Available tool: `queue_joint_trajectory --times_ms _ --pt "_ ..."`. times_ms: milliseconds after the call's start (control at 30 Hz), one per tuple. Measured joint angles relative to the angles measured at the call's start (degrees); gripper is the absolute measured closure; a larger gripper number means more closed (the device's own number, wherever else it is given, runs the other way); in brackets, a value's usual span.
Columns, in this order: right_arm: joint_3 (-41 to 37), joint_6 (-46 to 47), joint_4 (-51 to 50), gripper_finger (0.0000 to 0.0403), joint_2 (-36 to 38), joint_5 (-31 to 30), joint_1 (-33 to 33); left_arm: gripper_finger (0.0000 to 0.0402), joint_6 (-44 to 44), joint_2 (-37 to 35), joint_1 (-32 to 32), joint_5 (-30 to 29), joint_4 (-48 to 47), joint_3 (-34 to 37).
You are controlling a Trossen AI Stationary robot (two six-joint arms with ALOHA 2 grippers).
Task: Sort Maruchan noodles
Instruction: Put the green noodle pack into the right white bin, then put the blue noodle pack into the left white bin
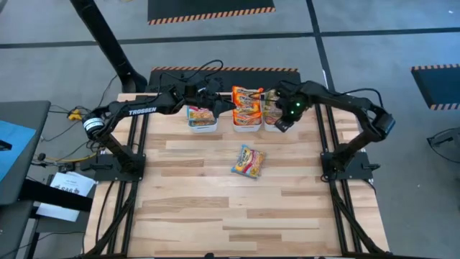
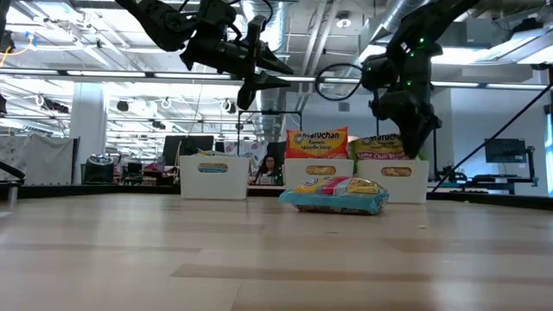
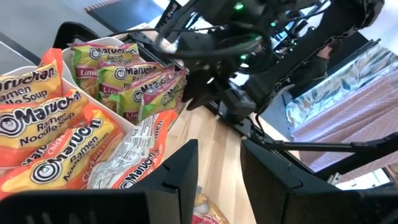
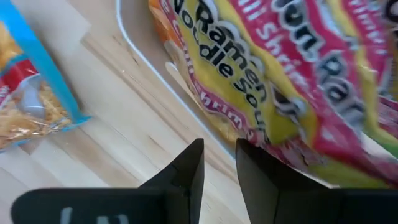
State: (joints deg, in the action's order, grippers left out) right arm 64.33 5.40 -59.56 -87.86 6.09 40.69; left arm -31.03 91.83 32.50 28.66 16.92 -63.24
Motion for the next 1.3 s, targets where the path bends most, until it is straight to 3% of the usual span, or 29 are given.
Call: queue_joint_trajectory --times_ms 267,367,567,733,933,1133,1300 --pt "0.00 0.21 -0.36 0.0287 5.54 0.64 -0.02 0.0297 1.58 0.00 0.01 -0.66 0.00 0.00" --pt "0.00 0.28 -0.47 0.0287 7.27 6.46 0.00 0.0297 1.08 0.00 0.01 -0.47 -0.76 0.00" --pt "0.07 -0.35 0.58 0.0287 9.77 17.95 -0.98 0.0297 -8.07 0.00 1.98 11.27 2.72 0.02" --pt "0.07 -3.66 0.48 0.0276 10.02 18.01 -3.22 0.0297 -10.37 -0.82 2.96 15.18 3.80 0.02" --pt "0.07 1.13 0.56 0.0231 9.91 18.03 -8.67 0.0297 -10.40 -2.91 2.21 18.47 3.10 0.02" --pt "0.07 10.31 2.03 0.0185 9.90 18.03 -14.20 0.0297 -11.41 -3.85 0.49 25.59 2.89 0.02" --pt "0.07 18.28 2.37 0.0177 9.89 18.03 -18.05 0.0297 -10.00 -3.83 -2.01 32.40 -2.44 0.02"
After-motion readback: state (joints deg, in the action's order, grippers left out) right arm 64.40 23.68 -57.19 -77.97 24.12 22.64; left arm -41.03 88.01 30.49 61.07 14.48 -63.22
